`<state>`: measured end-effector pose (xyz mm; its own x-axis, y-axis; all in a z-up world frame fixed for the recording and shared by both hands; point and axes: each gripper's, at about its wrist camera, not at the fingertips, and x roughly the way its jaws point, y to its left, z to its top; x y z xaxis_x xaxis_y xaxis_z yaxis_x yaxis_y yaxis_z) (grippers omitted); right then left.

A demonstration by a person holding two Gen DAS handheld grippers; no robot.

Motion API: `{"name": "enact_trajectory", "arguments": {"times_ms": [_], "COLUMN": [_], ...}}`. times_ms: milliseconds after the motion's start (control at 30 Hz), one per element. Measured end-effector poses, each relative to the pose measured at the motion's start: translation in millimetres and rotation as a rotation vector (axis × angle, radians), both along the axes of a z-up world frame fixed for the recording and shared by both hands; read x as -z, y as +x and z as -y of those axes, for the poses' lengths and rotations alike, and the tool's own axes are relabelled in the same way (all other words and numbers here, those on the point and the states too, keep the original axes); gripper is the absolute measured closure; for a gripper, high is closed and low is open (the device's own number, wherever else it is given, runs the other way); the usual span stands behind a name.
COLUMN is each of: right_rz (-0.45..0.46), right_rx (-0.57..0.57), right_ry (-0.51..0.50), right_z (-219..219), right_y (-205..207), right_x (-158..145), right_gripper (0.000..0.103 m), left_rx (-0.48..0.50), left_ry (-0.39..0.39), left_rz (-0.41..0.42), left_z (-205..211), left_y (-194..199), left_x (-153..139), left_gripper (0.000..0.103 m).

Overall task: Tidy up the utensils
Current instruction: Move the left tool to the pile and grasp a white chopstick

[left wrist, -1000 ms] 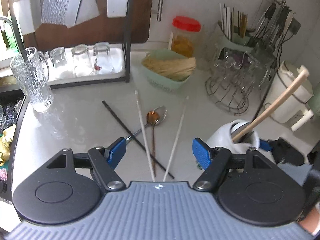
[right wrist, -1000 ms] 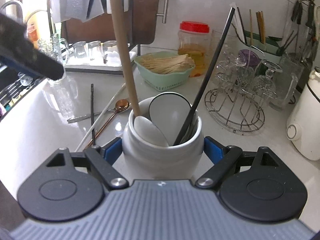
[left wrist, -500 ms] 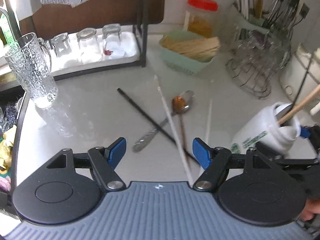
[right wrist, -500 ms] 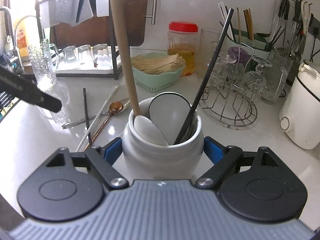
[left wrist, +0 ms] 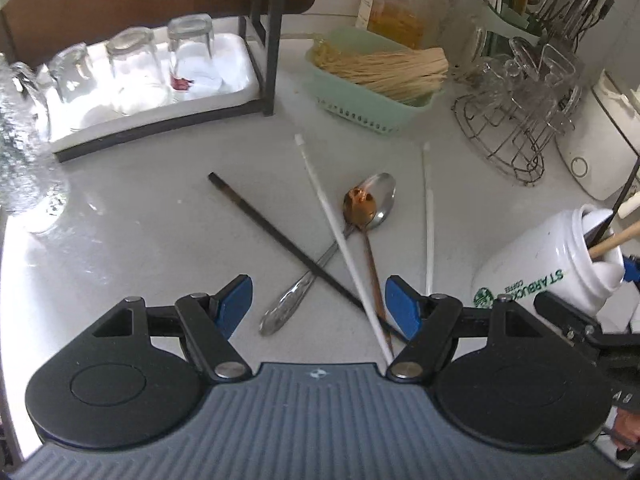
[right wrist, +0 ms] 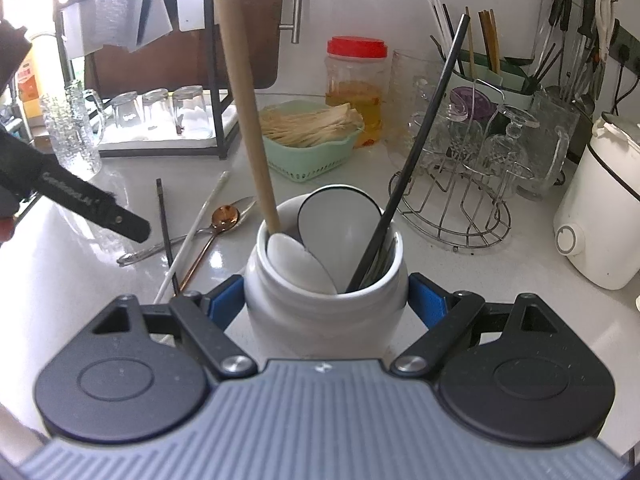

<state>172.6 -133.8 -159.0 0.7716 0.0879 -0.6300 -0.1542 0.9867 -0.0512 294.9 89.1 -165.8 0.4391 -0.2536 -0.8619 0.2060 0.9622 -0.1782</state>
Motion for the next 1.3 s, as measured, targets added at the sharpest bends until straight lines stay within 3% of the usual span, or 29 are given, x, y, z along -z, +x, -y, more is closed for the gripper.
{"name": "enact_trajectory", "arguments": {"times_ms": [167,333,533,800,1000,1200,1300], "right_rz": [-0.001,-0.009,-0.027,-0.043,-0.047,-0.033,-0.029], "right_rx": [0.028,0.049,0.079,0.114,0.14,0.145,0.138], "right_ry": [-0.002,0.006,0.0,-0.002,-0.003,-0.003,-0.002], "right_z": [-4.9,-4.9,-9.5,-13.5,-17.4,-19.2,-18.8], "right_y": [2.7,2.8,5.8,11.7,16.0,17.3,19.2], "right_x": [0.4,-0.2,-1.7,-2.8,-2.6,-1.0,-0.5], "right_gripper": [0.013,0.014,0.013,0.013,0.013,0.013,0.013], "left_rx": [-0.006,-0.031,-0.05,0.017,0.051,0.032,0.042], "left_ry": [-0.021,-0.022,0.009,0.078,0.156,0.197,0.206], "left_rz": [-0.002,-0.008,0.007,-0.002,-0.005,-0.084,-0.104], "left_z": [5.0,12.7,22.4,38.8,46.0,53.8,58.7], "left_y": [20.3,51.0,88.0,118.6,130.2,148.3,155.2], "left_x": [6.5,19.1,32.3,46.2,46.7,44.8,44.6], "left_gripper": [0.028,0.05,0.065,0.075,0.075,0.076,0.088]}}
